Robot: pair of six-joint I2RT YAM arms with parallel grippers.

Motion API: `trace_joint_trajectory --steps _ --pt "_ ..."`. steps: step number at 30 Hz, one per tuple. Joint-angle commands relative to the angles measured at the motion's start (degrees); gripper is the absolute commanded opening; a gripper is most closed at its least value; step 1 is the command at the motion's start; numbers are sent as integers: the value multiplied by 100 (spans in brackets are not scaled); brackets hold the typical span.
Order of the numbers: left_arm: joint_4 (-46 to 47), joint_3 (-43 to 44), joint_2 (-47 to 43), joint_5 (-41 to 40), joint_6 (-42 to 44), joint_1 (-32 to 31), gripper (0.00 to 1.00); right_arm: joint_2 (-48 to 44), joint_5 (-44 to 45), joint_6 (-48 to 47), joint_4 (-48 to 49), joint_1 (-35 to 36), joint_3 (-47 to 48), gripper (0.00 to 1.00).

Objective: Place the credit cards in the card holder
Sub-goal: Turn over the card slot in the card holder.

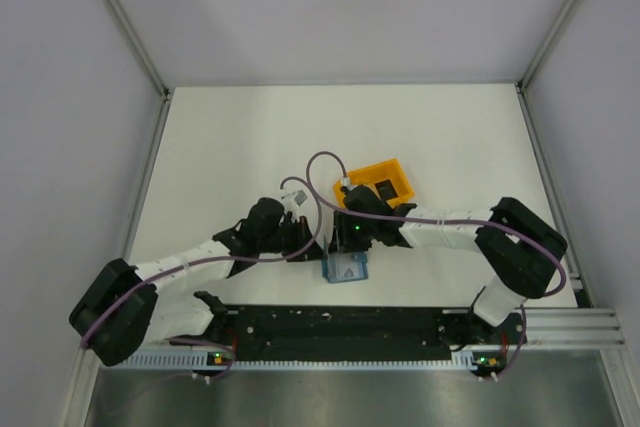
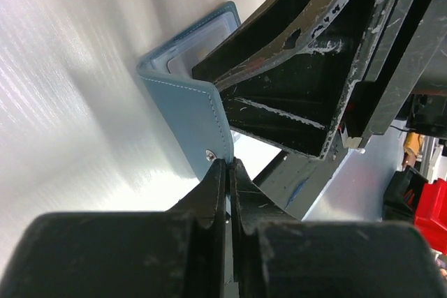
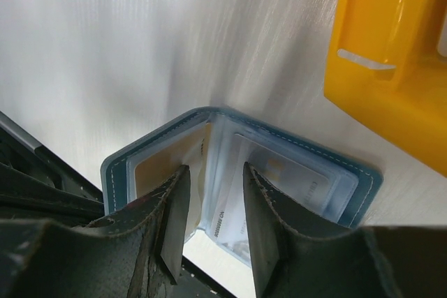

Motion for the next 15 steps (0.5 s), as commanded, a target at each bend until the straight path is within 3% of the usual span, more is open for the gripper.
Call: trace_joint_trajectory --steps 1,7,15 --pt "-396 174 166 -413 219 -138 2 -110 58 31 90 64 -36 40" --pt "-712 271 210 -730 184 -209 9 -268 181 58 82 73 -97 42" --pt "-739 350 298 -809 166 -252 9 -1006 349 84 117 73 -264 45"
